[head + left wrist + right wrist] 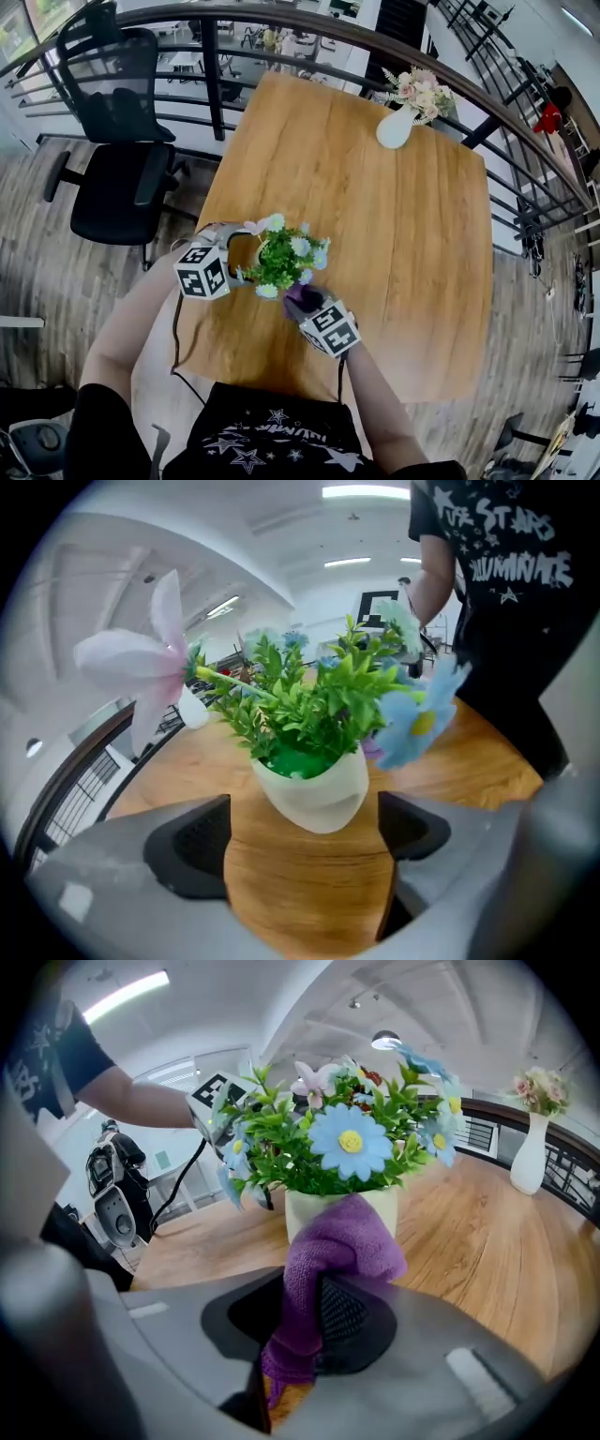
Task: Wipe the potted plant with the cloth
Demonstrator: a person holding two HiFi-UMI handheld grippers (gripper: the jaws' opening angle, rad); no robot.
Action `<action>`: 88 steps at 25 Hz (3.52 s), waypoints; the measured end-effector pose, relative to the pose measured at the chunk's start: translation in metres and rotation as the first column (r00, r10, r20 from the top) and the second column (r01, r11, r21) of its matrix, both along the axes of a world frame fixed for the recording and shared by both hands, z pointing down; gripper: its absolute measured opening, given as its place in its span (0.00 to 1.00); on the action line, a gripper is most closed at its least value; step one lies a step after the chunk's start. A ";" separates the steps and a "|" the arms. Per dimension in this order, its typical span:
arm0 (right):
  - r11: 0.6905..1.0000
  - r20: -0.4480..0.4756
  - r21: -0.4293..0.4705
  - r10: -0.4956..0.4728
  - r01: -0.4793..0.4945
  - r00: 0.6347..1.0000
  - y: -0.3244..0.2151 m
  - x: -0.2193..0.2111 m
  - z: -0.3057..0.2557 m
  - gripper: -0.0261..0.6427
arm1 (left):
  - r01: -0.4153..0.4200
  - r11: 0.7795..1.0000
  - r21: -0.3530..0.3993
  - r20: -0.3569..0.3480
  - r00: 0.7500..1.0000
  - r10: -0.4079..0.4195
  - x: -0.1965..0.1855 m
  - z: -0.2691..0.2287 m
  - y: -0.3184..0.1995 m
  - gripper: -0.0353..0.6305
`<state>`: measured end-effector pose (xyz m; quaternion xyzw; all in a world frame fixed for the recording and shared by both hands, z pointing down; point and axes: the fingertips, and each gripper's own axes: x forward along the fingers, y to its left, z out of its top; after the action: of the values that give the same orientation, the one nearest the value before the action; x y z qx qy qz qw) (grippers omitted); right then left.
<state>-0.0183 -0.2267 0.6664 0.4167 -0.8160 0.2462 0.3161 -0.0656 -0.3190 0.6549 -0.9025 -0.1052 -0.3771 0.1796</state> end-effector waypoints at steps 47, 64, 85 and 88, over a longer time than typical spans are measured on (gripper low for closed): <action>0.998 0.016 0.031 0.063 -0.063 0.998 0.008 0.015 0.002 0.17 | 0.360 0.917 -0.172 -0.017 0.930 -0.368 0.056 0.003 0.026 0.88; 0.998 0.063 0.016 0.058 -0.059 0.996 0.013 0.007 0.008 0.17 | 0.682 0.708 -0.181 -0.037 0.715 -0.698 0.049 0.007 0.023 0.88; 0.988 -0.010 0.074 0.140 -0.138 0.990 -0.002 0.037 0.007 0.17 | 0.572 0.801 -0.176 0.043 0.817 -0.575 0.011 0.007 0.080 0.87; 0.982 -0.036 0.094 0.168 -0.164 0.985 -0.007 0.045 0.006 0.17 | 0.566 0.803 -0.186 0.043 0.821 -0.569 0.010 0.006 0.094 0.87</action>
<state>0.0268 -0.2333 0.6724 0.5024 -0.7816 0.2254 0.2932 -0.0558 -0.2253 0.6608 -0.9084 0.1350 -0.3948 -0.0275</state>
